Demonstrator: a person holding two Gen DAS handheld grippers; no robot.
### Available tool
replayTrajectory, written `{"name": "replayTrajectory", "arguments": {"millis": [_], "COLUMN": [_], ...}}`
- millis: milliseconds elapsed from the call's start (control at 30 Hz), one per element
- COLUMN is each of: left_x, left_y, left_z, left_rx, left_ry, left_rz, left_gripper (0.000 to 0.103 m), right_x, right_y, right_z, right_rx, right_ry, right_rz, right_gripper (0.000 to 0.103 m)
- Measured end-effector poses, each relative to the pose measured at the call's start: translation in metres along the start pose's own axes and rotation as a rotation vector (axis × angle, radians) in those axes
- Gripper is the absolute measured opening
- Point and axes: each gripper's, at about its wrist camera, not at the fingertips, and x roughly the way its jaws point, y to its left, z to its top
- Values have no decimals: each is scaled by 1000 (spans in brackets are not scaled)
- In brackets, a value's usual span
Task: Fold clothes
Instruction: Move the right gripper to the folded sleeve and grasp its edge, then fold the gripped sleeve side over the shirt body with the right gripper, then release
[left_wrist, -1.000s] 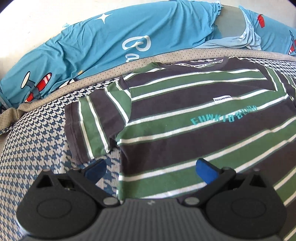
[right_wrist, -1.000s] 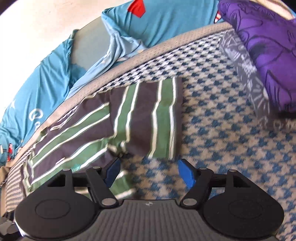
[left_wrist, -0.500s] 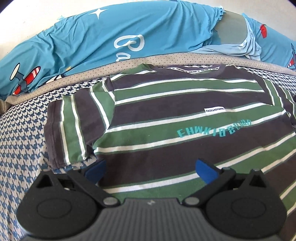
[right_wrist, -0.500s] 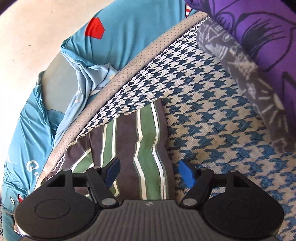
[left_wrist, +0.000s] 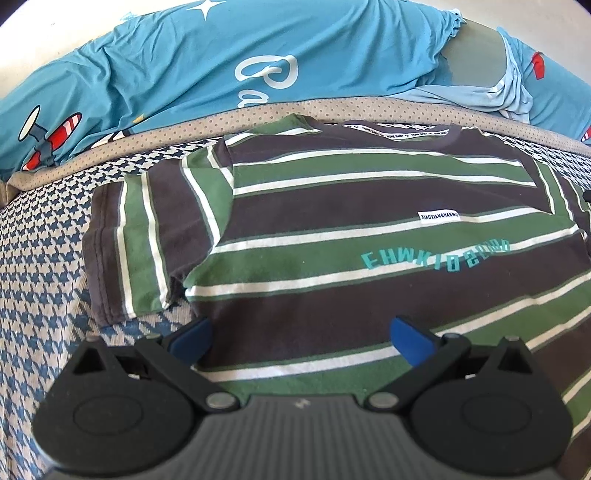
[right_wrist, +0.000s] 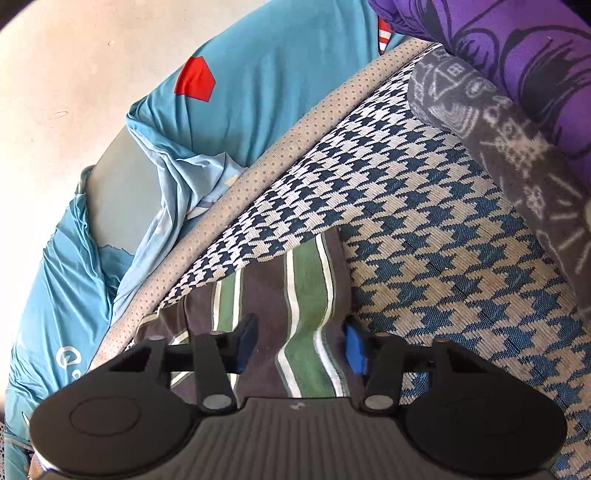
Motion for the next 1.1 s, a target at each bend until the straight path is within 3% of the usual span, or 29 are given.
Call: {"name": "replayTrajectory", "arguments": {"millis": [100,133,267,500,833,1100], "left_x": [0,0,1,2,1,4], "left_y": [-1,-1,0,3,8,16], "left_z": [0,0,-1,1,2,3], "left_rx": [6,8,7,-9,-32,-75], "left_ry": [1,1,3,5,7,16], "left_rz": [3,4,4,6,16,19], "left_gripper": [103,103,103,103,103,103], "right_x": [5,6,5,-3,-17,-11], "right_y": [-3,-5,-4,21,96,141], "right_z": [0,0,0,-5,-37,-89], "right_rx": [14,28,39,-71,-356,-544], "right_ry": [11,19,1,-52,-115,-55], "right_rz": [29,37,27,52,190,267], "right_gripper": [15,12,10,8,7,7]}}
